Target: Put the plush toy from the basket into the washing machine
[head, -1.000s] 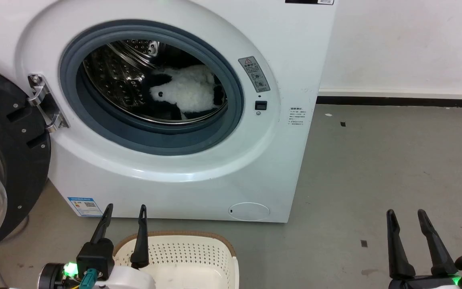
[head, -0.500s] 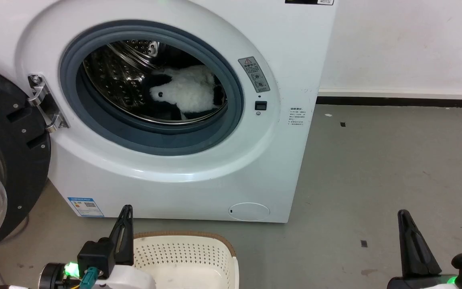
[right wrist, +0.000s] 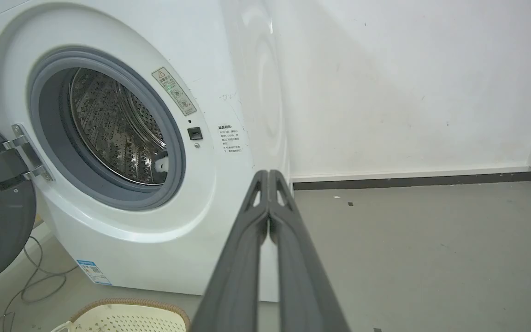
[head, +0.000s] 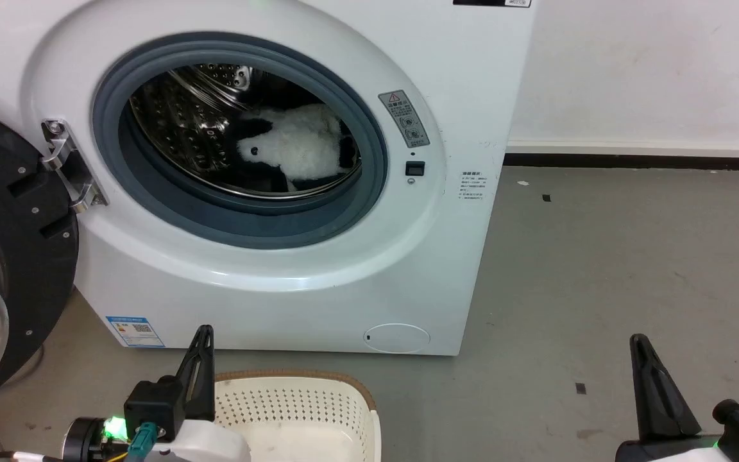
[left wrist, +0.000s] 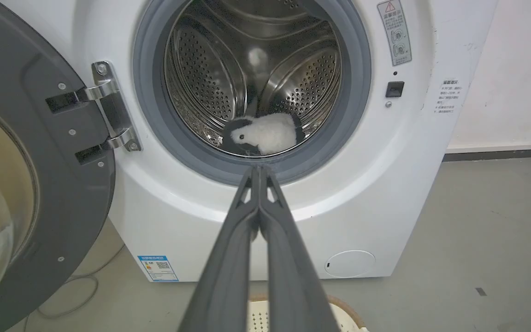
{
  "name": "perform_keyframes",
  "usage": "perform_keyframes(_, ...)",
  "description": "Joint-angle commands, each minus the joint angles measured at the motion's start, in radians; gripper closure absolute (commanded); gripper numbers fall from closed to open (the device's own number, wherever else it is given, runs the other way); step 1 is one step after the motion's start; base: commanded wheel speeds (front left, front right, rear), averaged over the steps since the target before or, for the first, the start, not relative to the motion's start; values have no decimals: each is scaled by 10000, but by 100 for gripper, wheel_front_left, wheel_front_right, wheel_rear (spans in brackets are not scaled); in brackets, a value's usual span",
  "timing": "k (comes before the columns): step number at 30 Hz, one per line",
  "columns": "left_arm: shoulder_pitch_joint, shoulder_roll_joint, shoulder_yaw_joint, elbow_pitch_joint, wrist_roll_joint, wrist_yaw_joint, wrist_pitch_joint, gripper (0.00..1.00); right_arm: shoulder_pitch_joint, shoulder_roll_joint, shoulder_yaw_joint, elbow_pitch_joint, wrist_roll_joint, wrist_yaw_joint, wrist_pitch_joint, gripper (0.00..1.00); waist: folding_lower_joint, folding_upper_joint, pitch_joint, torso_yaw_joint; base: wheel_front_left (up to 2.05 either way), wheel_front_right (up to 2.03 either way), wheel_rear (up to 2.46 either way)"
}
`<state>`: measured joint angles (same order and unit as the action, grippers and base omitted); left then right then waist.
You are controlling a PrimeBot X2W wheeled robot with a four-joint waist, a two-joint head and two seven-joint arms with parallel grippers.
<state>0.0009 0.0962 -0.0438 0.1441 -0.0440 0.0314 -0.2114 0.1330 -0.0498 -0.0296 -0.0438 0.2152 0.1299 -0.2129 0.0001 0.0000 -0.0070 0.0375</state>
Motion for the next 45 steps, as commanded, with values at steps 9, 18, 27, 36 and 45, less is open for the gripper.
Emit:
perform_keyframes(9, -2, -77, 87, -213, 104, -55, 235, 100, -260, -1, 36, 75, -282, 2, 239, 100, -1, 0, 7, -37, 0, 0, 0)
perform_keyframes(18, -3, -114, 121, -333, 137, -80, 419, 100, -365, -1, 62, 111, -465, 3, 425, 100, -1, 0, 13, -70, 0, 0, 0)
perform_keyframes(27, -4, -151, 155, -453, 170, -106, 603, 100, -469, -2, 87, 146, -648, 3, 609, 100, -1, 0, 19, -103, 0, 0, 0)
perform_keyframes(36, -4, -189, 190, -574, 203, -131, 787, 100, -574, -2, 113, 182, -831, 4, 794, 100, -1, 0, 26, -136, 0, 0, 0)
perform_keyframes(45, -5, -227, 224, -694, 236, -156, 971, 100, -679, -2, 138, 217, -1015, 4, 980, 100, -1, 0, 32, -169, 0, 0, 0)
